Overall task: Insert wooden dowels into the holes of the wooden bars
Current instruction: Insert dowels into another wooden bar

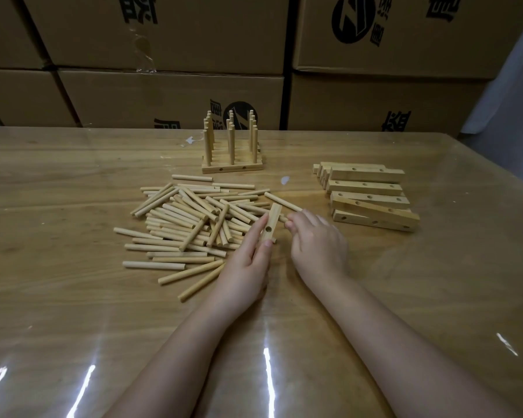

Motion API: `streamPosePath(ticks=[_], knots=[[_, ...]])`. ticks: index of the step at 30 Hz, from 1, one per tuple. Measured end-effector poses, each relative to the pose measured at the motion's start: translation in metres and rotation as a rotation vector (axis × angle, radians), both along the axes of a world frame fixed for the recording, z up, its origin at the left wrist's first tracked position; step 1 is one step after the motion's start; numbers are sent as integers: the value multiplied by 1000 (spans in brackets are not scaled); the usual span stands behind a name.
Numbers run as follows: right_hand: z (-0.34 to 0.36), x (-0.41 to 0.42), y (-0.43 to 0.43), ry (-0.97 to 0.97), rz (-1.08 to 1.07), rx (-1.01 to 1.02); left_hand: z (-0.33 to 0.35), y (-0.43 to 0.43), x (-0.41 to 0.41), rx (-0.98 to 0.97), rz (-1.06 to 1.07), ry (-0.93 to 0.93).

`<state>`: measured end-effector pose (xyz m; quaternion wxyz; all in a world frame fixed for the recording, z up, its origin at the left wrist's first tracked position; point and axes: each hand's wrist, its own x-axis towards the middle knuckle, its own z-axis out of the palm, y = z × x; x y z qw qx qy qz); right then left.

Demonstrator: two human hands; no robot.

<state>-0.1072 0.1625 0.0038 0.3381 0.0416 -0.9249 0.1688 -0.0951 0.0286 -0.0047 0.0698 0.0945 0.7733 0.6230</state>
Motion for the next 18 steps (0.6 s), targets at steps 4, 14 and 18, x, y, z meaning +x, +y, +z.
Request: streamPosePath(ticks=[4,14,18], knots=[[0,0,1,-28,-1,-30,-7,-4,-3,-43,6,17],[-11,-6,9,-205,57,-149,6,-6,3,-111,-76,39],[-12,-8,10,-234,80,-167,8,-5,4,-152,-69,75]])
